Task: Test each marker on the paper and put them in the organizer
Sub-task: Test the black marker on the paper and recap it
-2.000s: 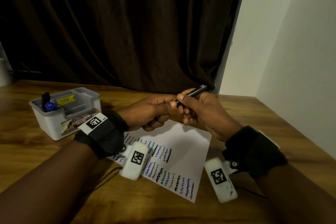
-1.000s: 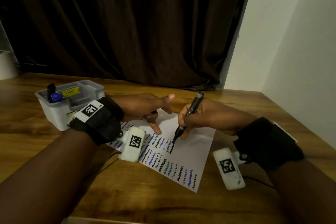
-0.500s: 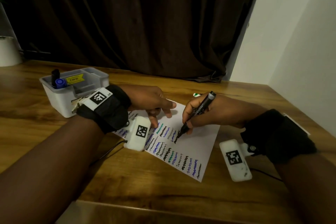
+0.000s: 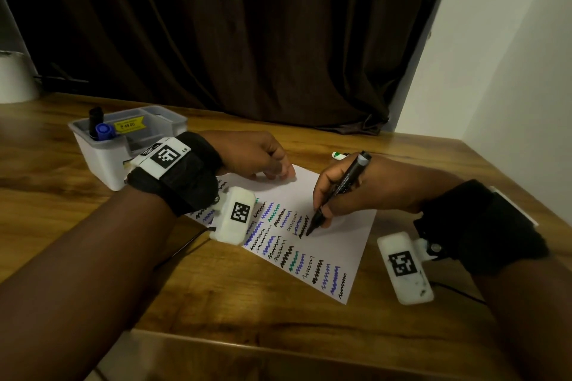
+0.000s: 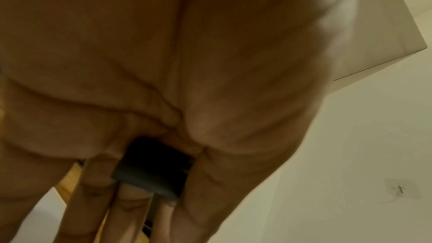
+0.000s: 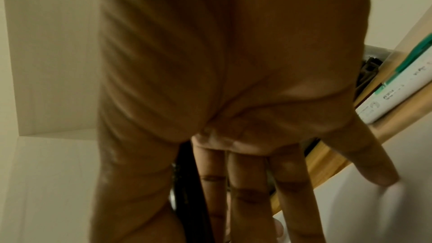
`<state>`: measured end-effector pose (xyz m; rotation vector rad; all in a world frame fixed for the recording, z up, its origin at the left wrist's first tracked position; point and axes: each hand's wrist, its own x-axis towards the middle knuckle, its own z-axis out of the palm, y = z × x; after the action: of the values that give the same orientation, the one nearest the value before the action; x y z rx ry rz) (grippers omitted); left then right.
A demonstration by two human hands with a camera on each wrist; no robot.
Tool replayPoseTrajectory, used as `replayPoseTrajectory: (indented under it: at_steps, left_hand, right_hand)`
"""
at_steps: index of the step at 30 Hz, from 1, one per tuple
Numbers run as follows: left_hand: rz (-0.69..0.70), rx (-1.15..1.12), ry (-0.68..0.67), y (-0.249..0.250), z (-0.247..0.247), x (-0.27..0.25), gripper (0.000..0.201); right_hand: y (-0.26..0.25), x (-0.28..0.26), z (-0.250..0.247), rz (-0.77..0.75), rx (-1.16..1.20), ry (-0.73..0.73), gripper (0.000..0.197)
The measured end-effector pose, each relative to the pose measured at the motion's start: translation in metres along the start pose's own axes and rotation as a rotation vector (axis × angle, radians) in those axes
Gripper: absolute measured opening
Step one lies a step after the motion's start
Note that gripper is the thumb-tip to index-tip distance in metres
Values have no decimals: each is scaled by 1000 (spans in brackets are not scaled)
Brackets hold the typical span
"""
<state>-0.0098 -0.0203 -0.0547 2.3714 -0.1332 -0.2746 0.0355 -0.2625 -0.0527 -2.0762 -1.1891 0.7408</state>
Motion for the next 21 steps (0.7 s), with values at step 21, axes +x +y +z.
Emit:
replayPoseTrajectory:
  at_steps: [21]
  left_hand:
    - [-7,-22,-12,-1,0,2,30]
  right_hand:
    - [-1,1,0,0,-41,-16,11]
